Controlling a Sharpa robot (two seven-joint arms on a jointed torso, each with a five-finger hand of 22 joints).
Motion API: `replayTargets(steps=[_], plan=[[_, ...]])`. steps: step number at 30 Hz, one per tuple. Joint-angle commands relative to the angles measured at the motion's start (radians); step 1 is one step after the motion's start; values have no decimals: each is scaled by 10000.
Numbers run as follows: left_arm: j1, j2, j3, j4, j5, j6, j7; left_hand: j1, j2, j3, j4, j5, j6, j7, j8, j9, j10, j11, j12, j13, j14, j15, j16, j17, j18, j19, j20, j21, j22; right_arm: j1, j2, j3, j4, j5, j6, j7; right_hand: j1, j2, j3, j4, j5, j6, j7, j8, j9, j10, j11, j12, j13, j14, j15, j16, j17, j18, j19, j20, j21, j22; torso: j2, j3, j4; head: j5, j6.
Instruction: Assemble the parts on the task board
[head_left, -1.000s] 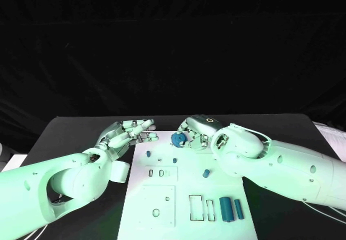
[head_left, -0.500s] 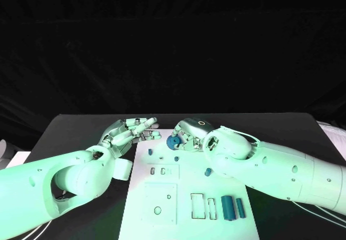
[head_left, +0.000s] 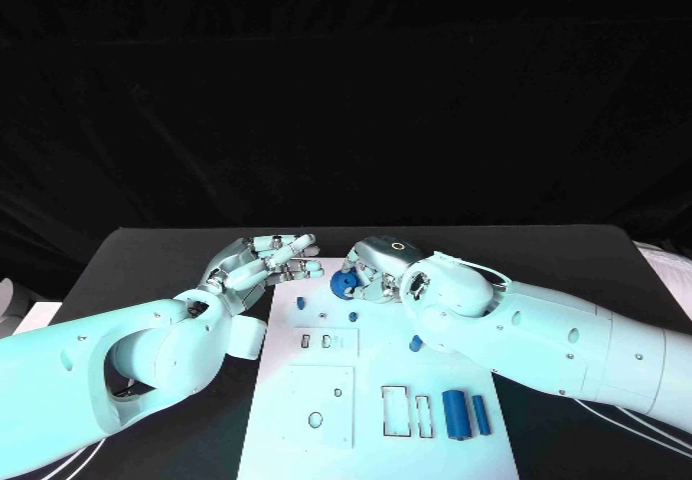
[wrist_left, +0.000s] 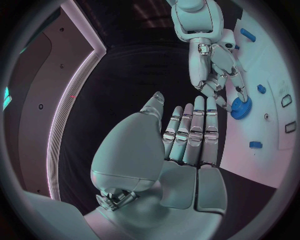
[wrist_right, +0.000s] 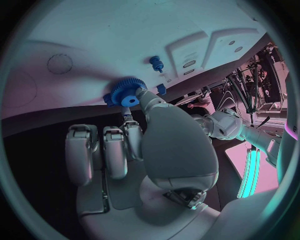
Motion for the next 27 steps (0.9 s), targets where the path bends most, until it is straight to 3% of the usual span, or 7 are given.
replayTargets(steps=[1,4,10,13,16,21,27], plan=[[13,12,7,19,12,220,40,40,47,-2,-62,-35,35,14,-32,-4,-69,14,-49,-8,-31,21,-36,14,120,-7,56,-54,-11,-7,53,-14,-65,-168,43,95,-158,-135,-64,45,-357,-375,98,-124,-82,-68,118,-224,771,954,101,53,2219,-140,274,135,-46,814,-1,-1,1,0,-6],[13,21,7,11,12,228,36,40,47,-2,-62,-35,35,14,-32,-4,-69,14,-49,-8,-31,21,-36,14,120,-7,56,-54,-11,-7,86,-27,-91,-153,92,111,-368,-271,-217,143,-838,-791,163,-130,-97,-213,200,-524,572,968,176,87,2288,-134,262,212,-57,797,1,-3,-4,4,-9],[12,60,7,-33,12,236,26,40,47,-2,-62,-35,35,14,-32,-4,-69,14,-49,-8,-31,21,-36,14,120,-7,56,-54,-11,-8,107,-47,-123,-105,278,104,-579,-358,-493,347,-813,-1062,221,-115,-85,-312,252,-725,436,977,231,109,2336,-131,256,279,-61,794,3,-9,-8,-21,-19],[12,68,7,-43,12,232,25,40,47,-2,-62,-35,35,14,-32,-4,-69,14,-49,-8,-31,21,-36,14,120,-7,56,-54,-11,-7,95,-52,-136,-24,379,75,-862,-324,-678,651,-583,-1085,231,-99,-69,-317,269,-737,428,981,250,118,2356,-131,255,303,-61,795,3,1,-2,-18,-20],[12,70,7,-48,12,229,21,51,69,5,-82,-36,43,14,-43,-3,-67,13,-48,-7,-24,21,-53,19,121,-2,56,-61,-19,-7,75,-55,-141,95,522,44,-1525,-195,-898,1315,-71,-987,216,-60,-41,-299,267,-707,448,986,255,129,2380,-133,261,315,-53,814,-2,7,1,-17,-20],[12,64,7,-47,13,222,17,51,69,5,-82,-36,43,14,-43,-3,-67,13,-48,-7,-24,21,-53,19,121,-2,56,-61,-19,-7,41,-57,-145,263,711,-1,-1968,74,-945,1395,143,-745,150,5,-4,-245,217,-600,523,996,219,150,2422,-143,284,292,-27,866,5,5,0,-4,-32],[12,58,7,-43,13,216,16,51,69,5,-82,-36,43,14,-43,-3,-67,13,-48,-7,-24,21,-53,19,121,-2,56,-61,-19,-7,0,-58,-186,393,789,-99,-2107,136,-971,1395,188,-669,124,10,0,-228,194,-562,551,999,199,157,2437,-146,291,273,-18,884,1,10,-10,8,-39]])
